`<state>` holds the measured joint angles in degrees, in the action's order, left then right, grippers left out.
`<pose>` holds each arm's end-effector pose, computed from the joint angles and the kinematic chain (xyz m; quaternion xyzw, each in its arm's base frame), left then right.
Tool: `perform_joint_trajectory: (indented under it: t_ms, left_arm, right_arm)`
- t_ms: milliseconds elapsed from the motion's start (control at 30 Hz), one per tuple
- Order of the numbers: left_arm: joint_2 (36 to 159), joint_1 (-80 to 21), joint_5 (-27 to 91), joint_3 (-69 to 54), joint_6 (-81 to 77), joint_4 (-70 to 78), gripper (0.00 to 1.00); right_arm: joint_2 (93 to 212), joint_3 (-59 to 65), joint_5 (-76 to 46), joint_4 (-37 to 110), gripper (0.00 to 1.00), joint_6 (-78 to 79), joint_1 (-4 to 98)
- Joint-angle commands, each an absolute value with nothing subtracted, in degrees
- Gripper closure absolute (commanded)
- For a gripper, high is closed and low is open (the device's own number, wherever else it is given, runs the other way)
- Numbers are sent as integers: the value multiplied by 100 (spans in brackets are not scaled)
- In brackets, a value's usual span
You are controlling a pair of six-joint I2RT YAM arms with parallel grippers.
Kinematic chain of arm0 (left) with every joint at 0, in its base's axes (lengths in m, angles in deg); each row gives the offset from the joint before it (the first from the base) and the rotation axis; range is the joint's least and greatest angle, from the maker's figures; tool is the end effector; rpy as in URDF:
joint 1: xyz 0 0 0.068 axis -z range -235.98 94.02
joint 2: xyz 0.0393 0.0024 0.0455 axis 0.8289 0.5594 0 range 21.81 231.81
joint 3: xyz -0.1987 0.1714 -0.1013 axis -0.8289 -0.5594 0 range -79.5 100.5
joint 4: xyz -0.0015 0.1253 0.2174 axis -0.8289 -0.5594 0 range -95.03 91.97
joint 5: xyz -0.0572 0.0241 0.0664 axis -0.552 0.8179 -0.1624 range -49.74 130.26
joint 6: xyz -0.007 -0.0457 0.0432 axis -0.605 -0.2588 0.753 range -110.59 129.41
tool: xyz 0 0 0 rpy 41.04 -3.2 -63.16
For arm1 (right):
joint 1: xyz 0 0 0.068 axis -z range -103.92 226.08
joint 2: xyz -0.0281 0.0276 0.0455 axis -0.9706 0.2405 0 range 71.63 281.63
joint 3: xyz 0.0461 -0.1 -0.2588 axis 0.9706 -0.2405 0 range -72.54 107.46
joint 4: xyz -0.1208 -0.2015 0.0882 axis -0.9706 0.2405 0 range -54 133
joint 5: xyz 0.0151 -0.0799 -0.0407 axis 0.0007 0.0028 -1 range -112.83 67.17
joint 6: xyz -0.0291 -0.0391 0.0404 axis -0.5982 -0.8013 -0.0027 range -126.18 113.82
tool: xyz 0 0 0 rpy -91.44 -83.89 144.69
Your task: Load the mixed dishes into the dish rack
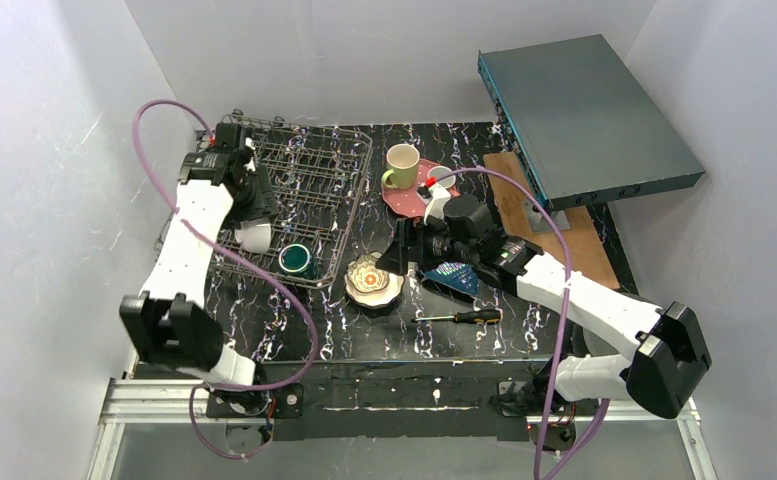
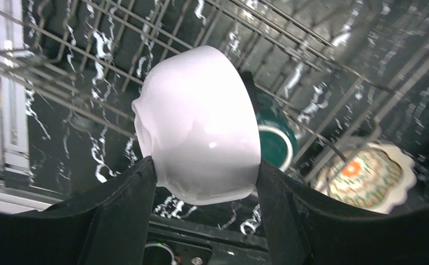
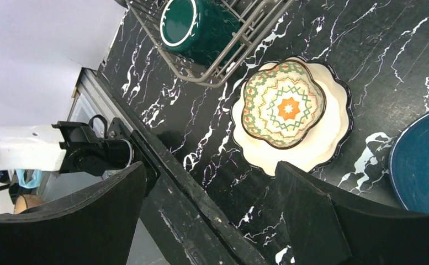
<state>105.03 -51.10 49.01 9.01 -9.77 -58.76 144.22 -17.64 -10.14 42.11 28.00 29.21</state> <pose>0.2838 -0.0168 0.3652 -0.1410 0.9419 0.0095 0.3048 0.1908 0.2194 0.3108 -0.1521 0.8208 0.4230 0.3524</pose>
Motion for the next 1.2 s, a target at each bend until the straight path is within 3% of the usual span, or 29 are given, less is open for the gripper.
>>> perform_joint_trajectory:
  t_ms: [0,267,967,1167]
  left_arm:
    - [11101,-5115,5786,1402,-533,-5849,100]
    - [12075,-5071,6045,1271,-450,-5957,100]
    - [12916,-4583,6328,518,-1107,-5926,100]
    - [12926,-4579,6209,422,-1089,-5888,59]
  right_arm:
    - [14229,-1795,-1125,4221,6,2573,2975]
    - [14264,-1819,-1074,4235,6,2511,3088]
    - [14583,-1705,-671,4192,7,2680,3130]
    - [14520,-1778,-701,4169,7,2670,3126]
